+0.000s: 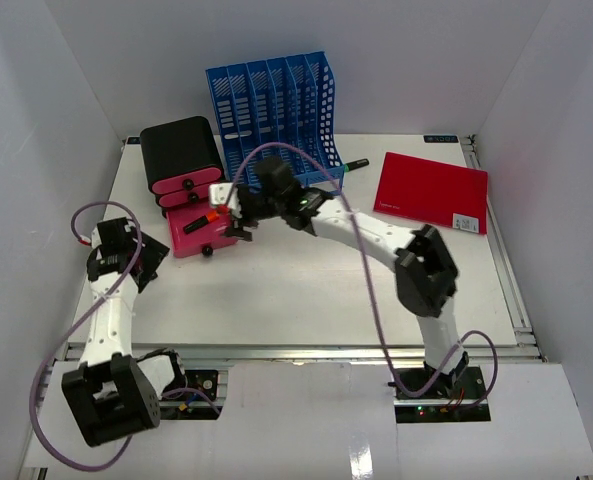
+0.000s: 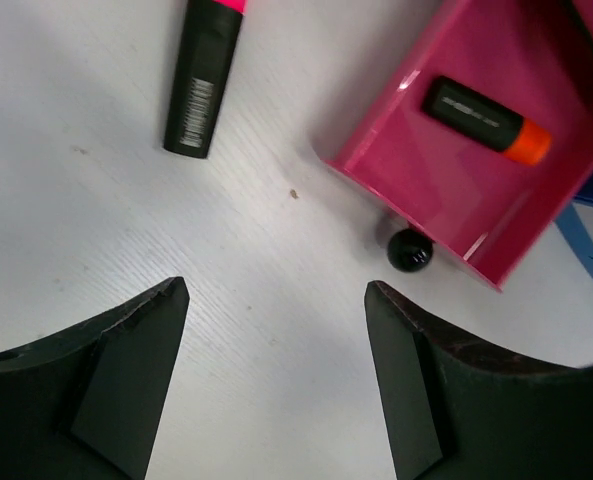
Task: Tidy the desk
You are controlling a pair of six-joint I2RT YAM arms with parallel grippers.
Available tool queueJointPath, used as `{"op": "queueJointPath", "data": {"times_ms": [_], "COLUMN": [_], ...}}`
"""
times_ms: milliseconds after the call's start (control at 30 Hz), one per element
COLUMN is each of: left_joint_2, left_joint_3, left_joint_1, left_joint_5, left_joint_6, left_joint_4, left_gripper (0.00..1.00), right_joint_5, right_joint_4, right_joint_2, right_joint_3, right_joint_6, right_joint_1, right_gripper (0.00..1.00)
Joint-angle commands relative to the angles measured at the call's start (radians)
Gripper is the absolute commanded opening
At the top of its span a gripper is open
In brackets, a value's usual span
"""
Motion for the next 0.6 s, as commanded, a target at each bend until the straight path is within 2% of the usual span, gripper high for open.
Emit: {"op": "queueJointPath", "data": {"times_ms": [0, 167, 267, 433, 567], "left_joint_2": [0.191, 0.392, 0.524, 0.641, 0.726], "left_joint_3": [0.139, 0.225, 0.276, 0.314, 0.329], "left_joint_1": [0.005, 0.006, 0.011, 0.024, 0.057], "left_joint_5": [-0.148, -0.204, -0.175, -0.097, -0.087], "left_joint_6": [0.047, 0.141, 0.213, 0.349, 0.387], "left_joint_4": [-0.036, 0.016, 0.060, 0.149, 0.174], "left_gripper": [0.82, 0.82, 0.83, 0.85, 0.86], "right_joint_5": [-0.335, -0.485, -0.546, -0.590, -0.629], "right_joint_4": [-0.081, -0.073, -0.087, -0.130, 0.001], "right_joint_2": [-0.338, -0.563, -0.659, -0.808, -0.924], "right_joint_3": [-0.276, -0.558, -0.616, -0.675, -0.841], "right_joint_6": [0.101, 0.119, 0.150, 0.179, 0.220], "right_joint_1": [-0.119, -0.258, -0.329, -0.441, -0.519], "right_gripper": [0.78, 0.78, 0.77, 0.78, 0.79]}}
